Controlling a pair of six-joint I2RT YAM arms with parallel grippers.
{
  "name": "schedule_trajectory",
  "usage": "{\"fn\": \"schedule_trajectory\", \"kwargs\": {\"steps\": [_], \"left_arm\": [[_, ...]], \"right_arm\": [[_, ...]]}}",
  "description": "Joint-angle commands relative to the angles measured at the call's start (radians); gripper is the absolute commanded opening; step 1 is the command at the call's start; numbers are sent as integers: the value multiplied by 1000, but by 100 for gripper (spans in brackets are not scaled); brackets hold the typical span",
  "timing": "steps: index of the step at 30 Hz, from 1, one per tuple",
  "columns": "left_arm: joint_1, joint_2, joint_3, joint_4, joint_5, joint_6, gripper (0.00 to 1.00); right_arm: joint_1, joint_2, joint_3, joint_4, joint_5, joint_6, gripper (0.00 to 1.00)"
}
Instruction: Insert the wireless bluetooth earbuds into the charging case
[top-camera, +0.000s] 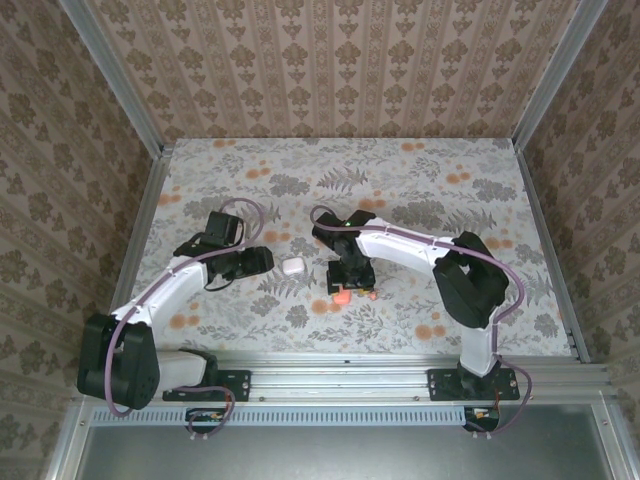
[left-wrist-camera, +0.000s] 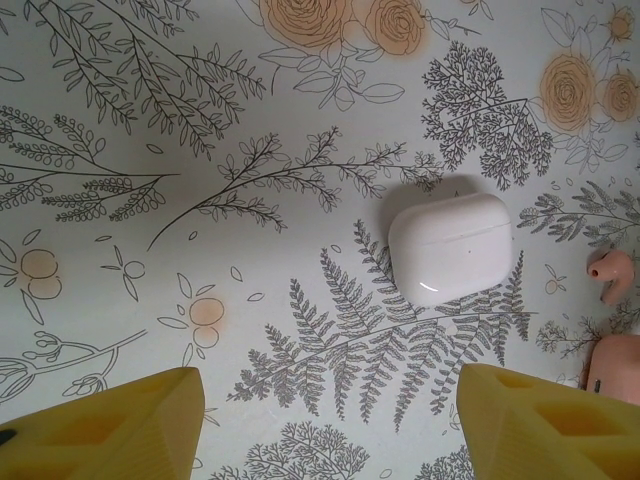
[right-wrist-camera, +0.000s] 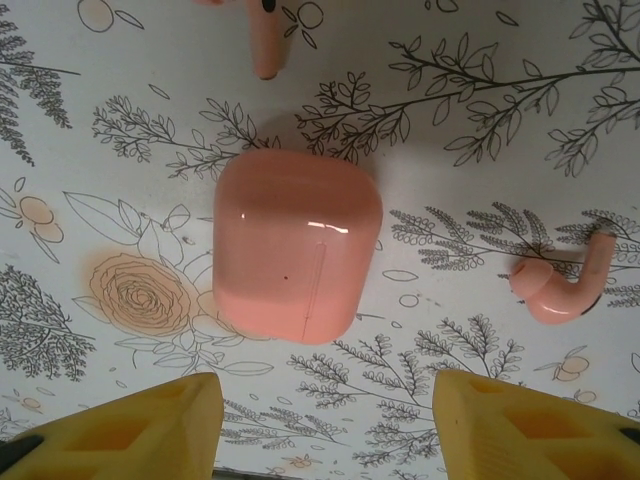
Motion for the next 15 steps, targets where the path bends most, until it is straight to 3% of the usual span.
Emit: {"fn": "schedule_trajectory", "kwargs": {"steps": [1,15], "left_arm": [[-7,9,-5,1,1,9,68],[-7,25,6,7,-3,4,68]], "right_arm": [[6,36,27,-10,-2,-11,59],[1,118,61,19,-28,-36,59]]}}
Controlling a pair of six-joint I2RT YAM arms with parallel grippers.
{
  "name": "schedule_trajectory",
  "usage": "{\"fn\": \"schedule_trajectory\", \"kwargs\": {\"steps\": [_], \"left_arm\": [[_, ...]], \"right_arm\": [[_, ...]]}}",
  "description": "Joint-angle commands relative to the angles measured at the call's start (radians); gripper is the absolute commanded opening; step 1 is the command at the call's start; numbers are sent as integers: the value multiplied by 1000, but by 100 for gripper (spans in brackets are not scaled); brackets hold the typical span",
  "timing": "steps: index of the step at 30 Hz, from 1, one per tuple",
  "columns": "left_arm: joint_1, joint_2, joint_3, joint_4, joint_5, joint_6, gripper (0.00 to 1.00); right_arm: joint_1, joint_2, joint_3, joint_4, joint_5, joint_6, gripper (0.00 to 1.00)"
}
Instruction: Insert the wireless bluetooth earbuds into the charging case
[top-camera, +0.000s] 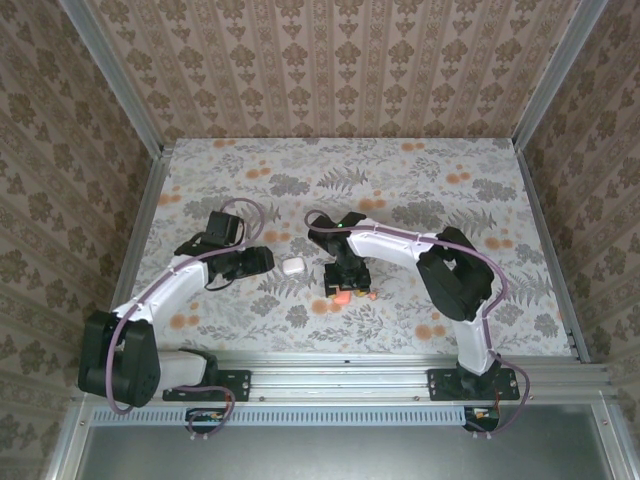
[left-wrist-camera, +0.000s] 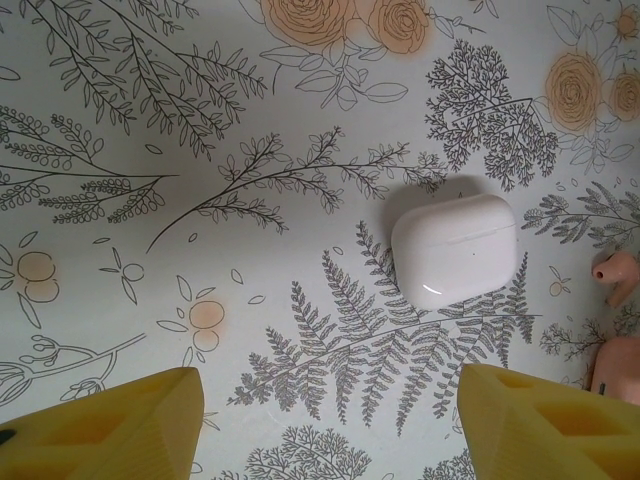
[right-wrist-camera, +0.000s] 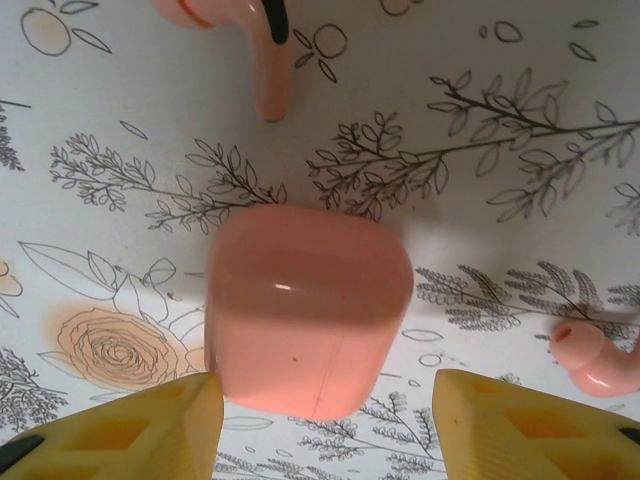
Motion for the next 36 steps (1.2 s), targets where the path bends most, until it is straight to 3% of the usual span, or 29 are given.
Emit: {"fn": "schedule_trajectory", "kwargs": {"steps": [1,13,21,25,31,36], "left_arm": [[-7,14,7,-1,-3,5,68],[-7,34,13,3,-2,3,68],[-7,34,6,5,3,-6,68],[-7,29,0,6,4,-10,68],[-8,23,-1,19,66,-11,67],[-4,22,1,82,239,5,66]], "right_arm": [[1,29,31,5,-24,-14,58],[-2,76,38,4,-10,-37,51],[0,105,14,2,12,-52,55],[0,90,-2,11,30,-59,49],[5,-42,-62,101,74,-102,40],[14,-234,-156,219,140,-219,38]]}}
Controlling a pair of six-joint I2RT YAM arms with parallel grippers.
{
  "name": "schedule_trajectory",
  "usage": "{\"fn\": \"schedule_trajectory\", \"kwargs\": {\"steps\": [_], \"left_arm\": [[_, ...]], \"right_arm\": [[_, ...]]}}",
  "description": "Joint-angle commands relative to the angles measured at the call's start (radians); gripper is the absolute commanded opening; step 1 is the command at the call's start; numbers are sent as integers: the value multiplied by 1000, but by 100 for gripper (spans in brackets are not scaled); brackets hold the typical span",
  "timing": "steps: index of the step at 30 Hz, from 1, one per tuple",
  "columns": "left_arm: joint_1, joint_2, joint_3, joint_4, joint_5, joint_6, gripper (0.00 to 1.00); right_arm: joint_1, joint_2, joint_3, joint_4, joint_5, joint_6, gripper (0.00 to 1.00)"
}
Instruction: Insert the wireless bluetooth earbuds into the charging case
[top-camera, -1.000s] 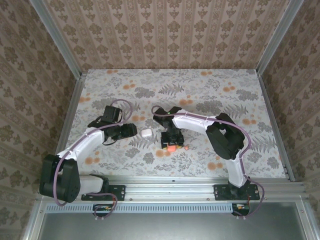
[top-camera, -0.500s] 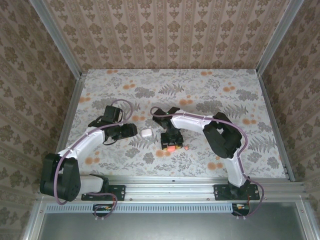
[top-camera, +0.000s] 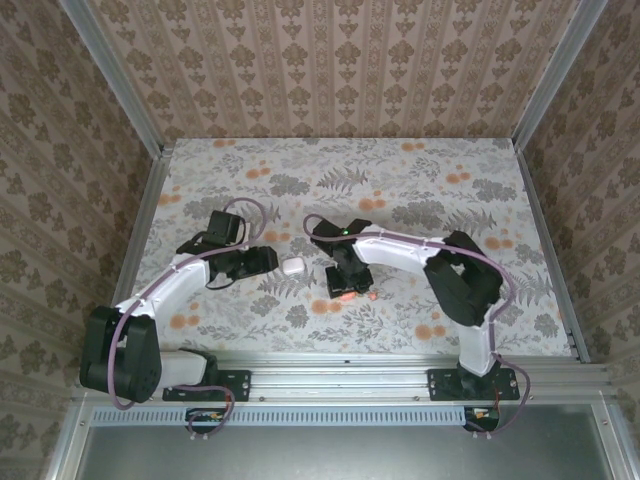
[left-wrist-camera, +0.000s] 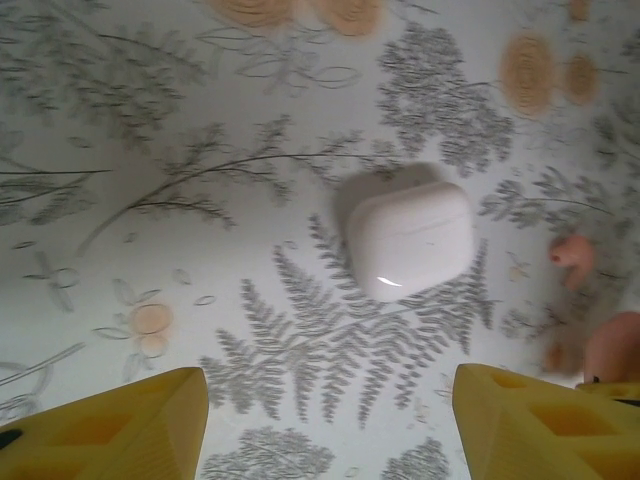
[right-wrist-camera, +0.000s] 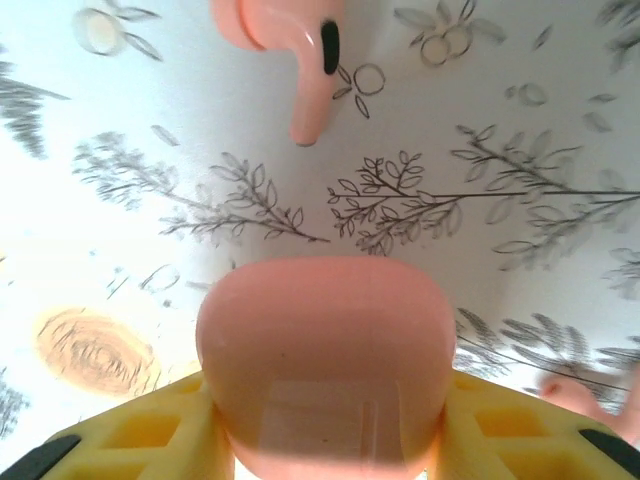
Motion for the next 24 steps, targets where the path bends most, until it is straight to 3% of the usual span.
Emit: {"fn": "schedule_trajectory", "kwargs": {"steps": [1,7,14,20,24], "left_arm": [[-2,-2,1,67,173,9,66],[5,-60,-1,199,400,-2,63],[-4,-100,51,259,572,15,61],[-66,-130,103,250,624,78,61],[-126,-134,139,209,606,136,60]], "right_arm": [[9,-180,-65,119,89,-120,38],[13,-433,-210,329,109,-399,39],[9,-576,-283,452,46,-871,39],[9,-638,-356,569,-28,-1158,36],[10,-619,-342,572,-30,-1204,36]]}}
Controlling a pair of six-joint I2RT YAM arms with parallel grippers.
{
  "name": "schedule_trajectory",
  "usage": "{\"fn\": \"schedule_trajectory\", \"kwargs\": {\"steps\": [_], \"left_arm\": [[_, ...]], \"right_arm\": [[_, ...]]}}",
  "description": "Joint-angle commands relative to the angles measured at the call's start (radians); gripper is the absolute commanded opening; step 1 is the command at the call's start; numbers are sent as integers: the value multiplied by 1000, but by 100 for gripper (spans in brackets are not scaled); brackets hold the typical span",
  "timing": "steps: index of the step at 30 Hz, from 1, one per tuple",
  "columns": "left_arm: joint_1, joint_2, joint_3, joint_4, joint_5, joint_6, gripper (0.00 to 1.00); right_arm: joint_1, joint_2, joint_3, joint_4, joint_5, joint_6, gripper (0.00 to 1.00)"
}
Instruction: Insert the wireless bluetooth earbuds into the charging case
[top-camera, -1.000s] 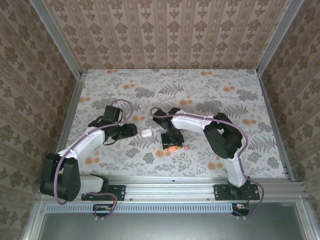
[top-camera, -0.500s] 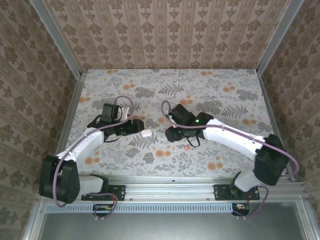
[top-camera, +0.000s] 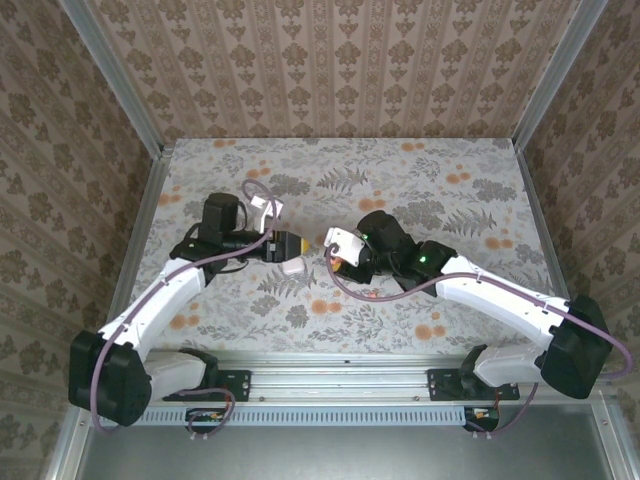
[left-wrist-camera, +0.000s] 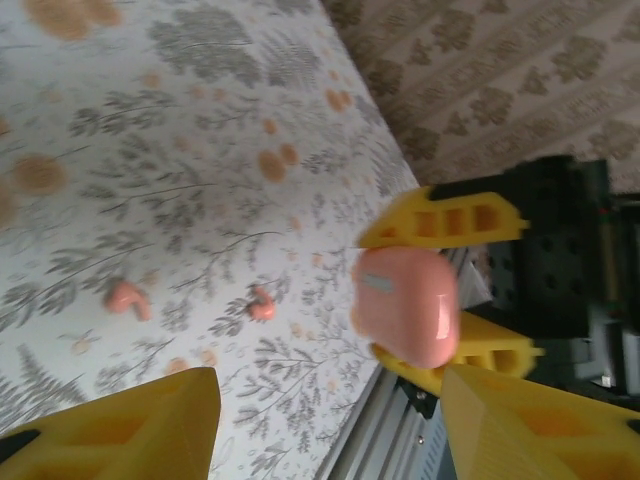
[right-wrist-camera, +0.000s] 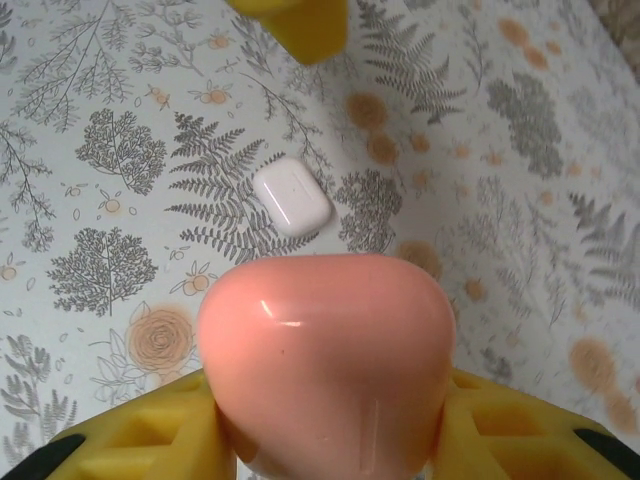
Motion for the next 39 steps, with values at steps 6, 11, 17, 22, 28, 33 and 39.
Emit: {"fn": "schedule_trajectory", "kwargs": {"steps": [6,11,17,22,28,33,39], "left_arm": [[-96,16,81,-65,-12,96,57],[-122,42,99,-73,-49,84,56],[-141,70,108,-54,-71,49,55],[-165,87,111,-32,-82,32,53],[-187,104,116,-26,-79,29,43],[-187,101,115,-37,-82,61,20],[-173,77,68,7,-51,210,15]], "right_arm": [[5,17,23,66,-50,-131,36],[7,23,42,55,-50,-136,36],[9,25,58,51,-52,-141,36],[16,32,69,46,-47,-145,36],[22,43,83,41,-36,-140,37],[21,34,78,45,-20,-137,38],[13,-54,-23,151,3,-66,60]]}}
